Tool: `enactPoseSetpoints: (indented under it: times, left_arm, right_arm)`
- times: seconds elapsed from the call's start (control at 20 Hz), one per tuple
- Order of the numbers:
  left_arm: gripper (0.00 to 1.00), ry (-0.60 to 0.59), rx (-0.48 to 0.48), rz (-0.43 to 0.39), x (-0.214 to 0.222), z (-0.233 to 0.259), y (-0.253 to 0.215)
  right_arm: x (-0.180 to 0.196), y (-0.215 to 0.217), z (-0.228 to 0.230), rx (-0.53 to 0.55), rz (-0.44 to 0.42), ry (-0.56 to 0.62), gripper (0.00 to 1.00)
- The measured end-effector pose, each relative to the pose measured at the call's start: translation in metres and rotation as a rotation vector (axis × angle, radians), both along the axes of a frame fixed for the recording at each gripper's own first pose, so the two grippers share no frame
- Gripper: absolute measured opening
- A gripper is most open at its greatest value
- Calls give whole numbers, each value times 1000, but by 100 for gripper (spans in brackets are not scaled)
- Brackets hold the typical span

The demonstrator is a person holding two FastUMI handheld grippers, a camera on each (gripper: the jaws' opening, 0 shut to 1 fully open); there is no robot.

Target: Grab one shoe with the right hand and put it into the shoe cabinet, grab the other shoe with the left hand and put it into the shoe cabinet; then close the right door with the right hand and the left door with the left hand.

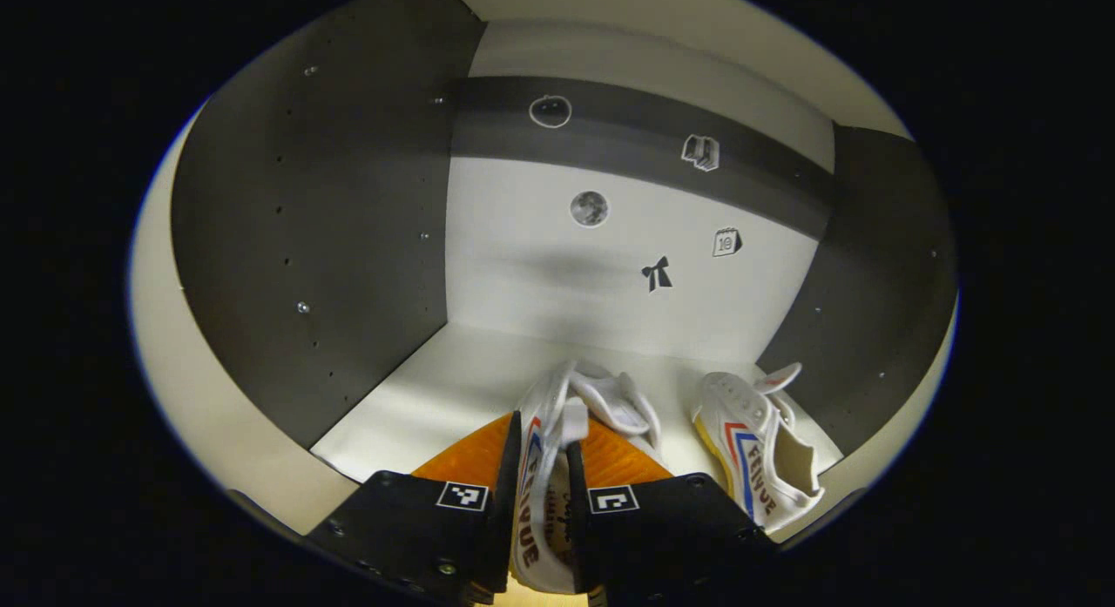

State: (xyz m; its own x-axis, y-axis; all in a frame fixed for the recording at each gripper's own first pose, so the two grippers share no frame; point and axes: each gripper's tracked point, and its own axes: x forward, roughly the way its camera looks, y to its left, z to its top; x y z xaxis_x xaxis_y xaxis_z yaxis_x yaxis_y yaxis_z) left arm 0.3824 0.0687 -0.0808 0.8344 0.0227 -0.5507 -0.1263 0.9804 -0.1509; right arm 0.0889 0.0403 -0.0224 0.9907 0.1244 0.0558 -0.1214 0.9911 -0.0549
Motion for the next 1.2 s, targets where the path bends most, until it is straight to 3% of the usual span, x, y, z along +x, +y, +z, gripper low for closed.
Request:
enactPoseSetpoints:
  times: [0.15,0.3,0.35,0.45,0.55,0.65,0.7,0.75,0.8,0.85,0.9,0.95,1.2]
  left_arm:
    - [33,-170,61,-15,-23,42,1]
    - [30,-310,64,-32,-71,78,-6]
    - [14,-353,63,-44,-92,85,-10]
    - [34,-442,96,-57,-142,94,-12]
    - [34,-511,129,-56,-192,98,-12]
    - [49,-553,178,-37,-238,97,-8]
    - [51,-560,202,-38,-260,95,-11]
    - [66,-560,213,-52,-280,93,-16]
    - [60,-561,214,-55,-297,90,-21]
    - [87,-565,215,-69,-310,88,-26]
    - [84,-569,221,-70,-323,86,-29]
    - [91,-562,218,-61,-333,81,-33]
    - [95,-570,179,-75,-378,65,-52]
  right_arm:
    - [-3,2,0,16,7,2,98]
    - [-8,2,-1,23,8,3,98]
    - [-10,2,1,21,7,0,98]
    - [-16,1,3,21,9,-7,98]
    - [-23,2,7,30,19,-6,98]
    - [-29,5,12,34,27,-14,98]
    - [-31,6,13,32,28,-18,98]
    - [-33,6,13,28,30,-18,98]
    - [-36,7,14,28,30,-20,98]
    - [-39,9,14,31,32,-20,98]
    - [-42,8,13,36,24,-17,98]
    - [-45,6,13,43,14,-16,98]
    - [-62,-30,9,45,-80,-14,98]
